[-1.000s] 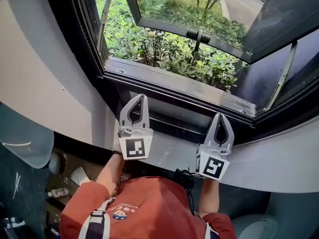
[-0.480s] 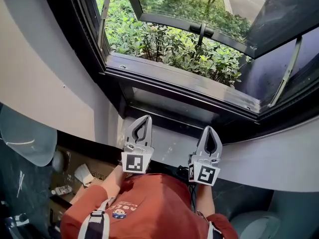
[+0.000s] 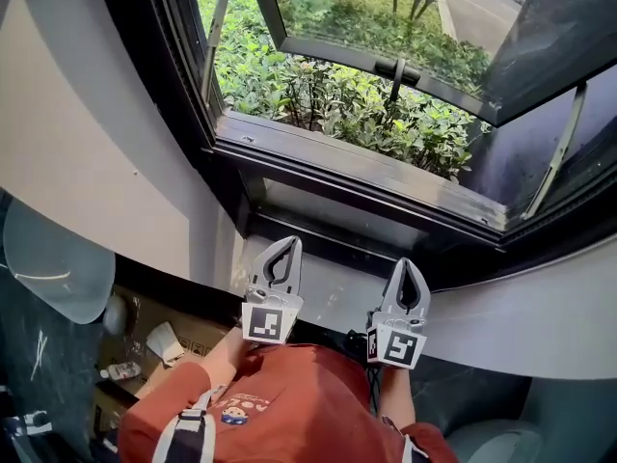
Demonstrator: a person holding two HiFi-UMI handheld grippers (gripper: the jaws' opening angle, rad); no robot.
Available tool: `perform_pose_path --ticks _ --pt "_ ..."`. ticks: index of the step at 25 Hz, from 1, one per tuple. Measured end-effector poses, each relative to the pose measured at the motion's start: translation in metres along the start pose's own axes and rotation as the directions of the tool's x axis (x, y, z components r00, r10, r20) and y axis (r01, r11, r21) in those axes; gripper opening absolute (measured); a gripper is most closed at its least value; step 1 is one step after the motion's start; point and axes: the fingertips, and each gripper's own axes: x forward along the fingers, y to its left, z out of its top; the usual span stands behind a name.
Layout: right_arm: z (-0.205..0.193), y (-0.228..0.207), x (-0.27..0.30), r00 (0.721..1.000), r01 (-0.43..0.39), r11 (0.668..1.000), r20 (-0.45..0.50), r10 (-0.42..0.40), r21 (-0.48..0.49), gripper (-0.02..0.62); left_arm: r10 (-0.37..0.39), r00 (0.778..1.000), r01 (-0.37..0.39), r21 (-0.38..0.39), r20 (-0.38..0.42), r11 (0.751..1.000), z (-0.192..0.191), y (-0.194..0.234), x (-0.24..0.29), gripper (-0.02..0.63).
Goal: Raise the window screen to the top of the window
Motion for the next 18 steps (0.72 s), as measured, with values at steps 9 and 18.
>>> perform_pose_path --ticks 9,18 --pt "0.006 0.006 0.003 1.0 -0.028 0.999 0.002 0.028 -0.02 0.009 -0.027 1.0 0.027 0.021 -0.002 0.999 0.006 -0.004 0.003 0.005" --pt "0.006 0.008 0.004 0.999 -0.033 0.999 0.007 0.033 -0.023 0.009 -0.04 0.999 0.039 0.016 0.007 0.999 0.011 -0.01 0.007 0.005"
